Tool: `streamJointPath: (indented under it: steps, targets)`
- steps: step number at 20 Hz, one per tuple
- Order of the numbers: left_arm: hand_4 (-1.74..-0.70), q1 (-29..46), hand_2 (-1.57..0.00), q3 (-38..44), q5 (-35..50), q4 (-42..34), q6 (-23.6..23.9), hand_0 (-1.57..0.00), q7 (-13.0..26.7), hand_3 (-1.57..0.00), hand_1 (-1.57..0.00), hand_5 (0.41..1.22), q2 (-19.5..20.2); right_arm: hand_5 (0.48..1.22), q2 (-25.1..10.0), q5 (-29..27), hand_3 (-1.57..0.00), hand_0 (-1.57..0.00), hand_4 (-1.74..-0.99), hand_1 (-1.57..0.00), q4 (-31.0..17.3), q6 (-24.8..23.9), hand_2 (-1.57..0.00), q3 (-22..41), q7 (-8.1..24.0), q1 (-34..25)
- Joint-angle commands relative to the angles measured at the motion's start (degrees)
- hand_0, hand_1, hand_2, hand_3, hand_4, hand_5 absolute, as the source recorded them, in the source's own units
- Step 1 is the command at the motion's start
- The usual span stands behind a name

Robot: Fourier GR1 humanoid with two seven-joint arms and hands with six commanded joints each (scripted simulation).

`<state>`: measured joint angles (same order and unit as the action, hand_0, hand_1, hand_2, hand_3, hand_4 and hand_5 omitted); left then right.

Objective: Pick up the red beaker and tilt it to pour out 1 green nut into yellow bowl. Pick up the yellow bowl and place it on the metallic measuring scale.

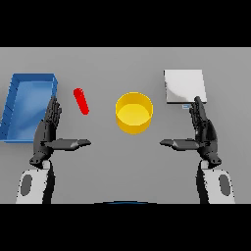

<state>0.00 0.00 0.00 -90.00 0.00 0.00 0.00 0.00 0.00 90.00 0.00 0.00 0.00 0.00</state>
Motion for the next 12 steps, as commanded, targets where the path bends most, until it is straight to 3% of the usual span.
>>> streamJointPath:
  steps: [1,6,7,8,12]
  targets:
    - [-1.09,-0.2,0.0,0.2,0.1,0.2,0.0,0.0,0.1,0.0,0.0,0.623,0.2,0.66,0.0,0.0,0.0,0.0,-1.128,0.0,0.0,-0.1,0.0,0.0,0.0,0.0]
    - [-1.09,-2.7,0.0,2.1,1.3,2.7,-0.6,0.0,0.7,0.0,0.0,0.623,1.7,0.66,-0.1,0.0,0.0,0.0,-1.128,0.0,-0.1,0.0,0.0,-0.1,-0.2,0.1]
    - [-1.09,0.1,0.0,0.3,-1.3,-0.2,-0.7,0.0,-1.8,0.0,0.0,0.623,2.9,0.66,-1.5,6.2,0.0,0.0,-1.128,0.0,2.5,-1.4,0.0,3.1,-5.9,2.5]
    - [-1.09,2.1,0.0,-1.2,-3.4,-2.2,-0.6,0.0,-3.2,0.0,0.0,0.62,3.4,0.663,-2.5,10.3,0.0,0.0,-1.128,0.0,3.8,-2.3,0.0,4.9,-7.7,3.5]
    - [-1.1,4.1,0.0,-3.5,-6.3,-5.3,0.2,0.0,-0.5,0.0,0.0,0.616,3.6,0.663,-2.8,15.6,0.0,0.0,-1.118,0.0,5.7,-3.4,0.0,7.9,-7.5,6.1]
